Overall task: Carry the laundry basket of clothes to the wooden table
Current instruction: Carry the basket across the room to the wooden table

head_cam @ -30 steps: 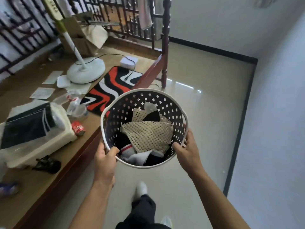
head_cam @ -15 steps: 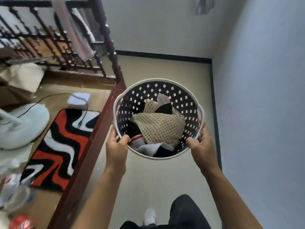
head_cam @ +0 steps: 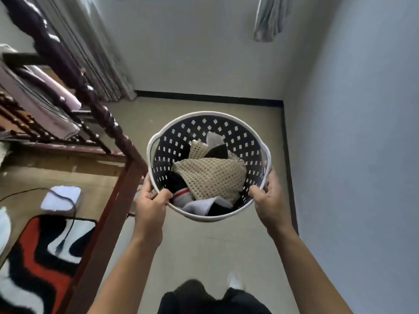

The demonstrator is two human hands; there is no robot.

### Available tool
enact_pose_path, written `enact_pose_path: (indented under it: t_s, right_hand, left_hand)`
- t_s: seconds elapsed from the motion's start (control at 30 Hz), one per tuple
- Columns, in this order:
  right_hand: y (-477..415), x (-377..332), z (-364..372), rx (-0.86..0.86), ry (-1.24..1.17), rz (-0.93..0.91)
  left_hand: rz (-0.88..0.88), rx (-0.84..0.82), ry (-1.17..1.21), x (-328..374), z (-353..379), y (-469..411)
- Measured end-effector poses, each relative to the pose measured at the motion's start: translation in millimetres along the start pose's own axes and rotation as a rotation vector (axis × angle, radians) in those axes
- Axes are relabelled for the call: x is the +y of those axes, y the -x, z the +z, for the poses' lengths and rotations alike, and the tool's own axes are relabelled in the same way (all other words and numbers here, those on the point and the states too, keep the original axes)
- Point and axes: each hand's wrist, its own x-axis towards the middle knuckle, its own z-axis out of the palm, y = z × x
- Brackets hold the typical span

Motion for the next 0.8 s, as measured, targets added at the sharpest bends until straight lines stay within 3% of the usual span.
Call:
enact_pose_path:
  t_s: [0.33, 0.8]
  right_hand:
    - [-251, -61, 117, -0.185, 0.114, -0.086]
    - [-571, -137, 240, -0.132, 0.028, -0.103]
  left_hand:
    - [0.007, 0.217, 0.172, 41, 34, -228]
    - [0.094, 0.131, 0.081, 141, 108, -579]
